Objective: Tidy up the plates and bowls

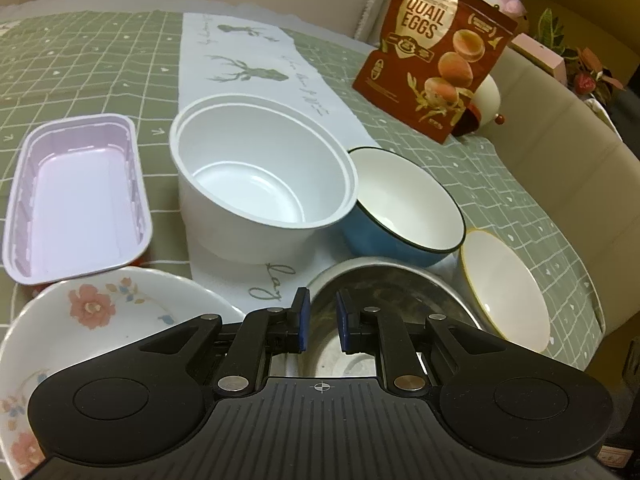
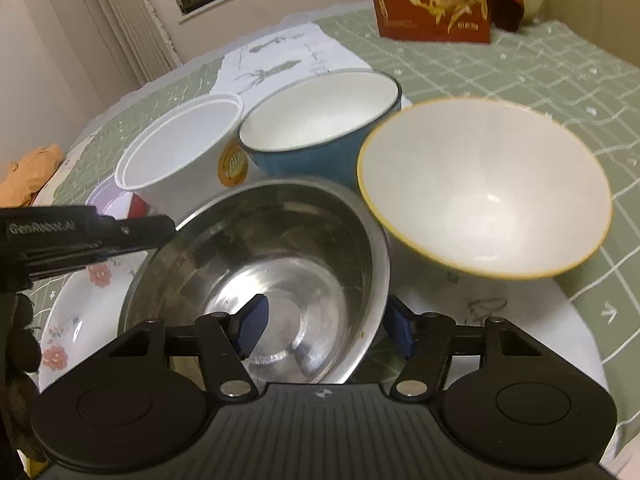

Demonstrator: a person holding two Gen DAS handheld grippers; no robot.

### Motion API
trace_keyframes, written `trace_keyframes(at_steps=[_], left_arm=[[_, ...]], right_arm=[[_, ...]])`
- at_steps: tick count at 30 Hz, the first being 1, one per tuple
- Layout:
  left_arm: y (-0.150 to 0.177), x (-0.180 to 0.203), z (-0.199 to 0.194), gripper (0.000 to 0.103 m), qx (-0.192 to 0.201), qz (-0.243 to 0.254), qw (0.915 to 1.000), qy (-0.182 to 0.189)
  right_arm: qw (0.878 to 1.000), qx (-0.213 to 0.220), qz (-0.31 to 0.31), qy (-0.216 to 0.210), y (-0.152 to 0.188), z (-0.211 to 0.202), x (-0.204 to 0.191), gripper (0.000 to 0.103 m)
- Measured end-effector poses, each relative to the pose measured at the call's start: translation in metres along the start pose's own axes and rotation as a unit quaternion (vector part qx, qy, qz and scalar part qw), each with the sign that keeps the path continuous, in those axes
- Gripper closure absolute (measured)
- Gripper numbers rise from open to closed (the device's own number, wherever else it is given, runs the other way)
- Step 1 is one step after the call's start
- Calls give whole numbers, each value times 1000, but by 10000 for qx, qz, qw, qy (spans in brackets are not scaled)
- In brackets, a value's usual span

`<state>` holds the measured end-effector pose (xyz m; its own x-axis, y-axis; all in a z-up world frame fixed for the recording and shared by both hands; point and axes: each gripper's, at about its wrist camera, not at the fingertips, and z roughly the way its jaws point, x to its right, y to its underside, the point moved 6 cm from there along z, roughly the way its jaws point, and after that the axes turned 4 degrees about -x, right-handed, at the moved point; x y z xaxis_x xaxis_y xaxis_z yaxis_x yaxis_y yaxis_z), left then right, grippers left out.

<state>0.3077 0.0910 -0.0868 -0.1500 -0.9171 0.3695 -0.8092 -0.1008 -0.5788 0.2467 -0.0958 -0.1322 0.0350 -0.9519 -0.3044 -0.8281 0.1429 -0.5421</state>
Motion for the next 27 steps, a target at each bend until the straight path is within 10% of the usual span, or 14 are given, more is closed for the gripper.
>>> trace_keyframes(at_steps=[17, 27], left_arm=[[6, -11, 25, 76, -539, -135, 9982, 227], [7, -5, -7, 71, -204, -244, 9981, 528]], right_arm=[[9999, 10, 106, -26, -1, 4, 7, 47], [9999, 109, -52, 82, -2, -7, -13, 56]])
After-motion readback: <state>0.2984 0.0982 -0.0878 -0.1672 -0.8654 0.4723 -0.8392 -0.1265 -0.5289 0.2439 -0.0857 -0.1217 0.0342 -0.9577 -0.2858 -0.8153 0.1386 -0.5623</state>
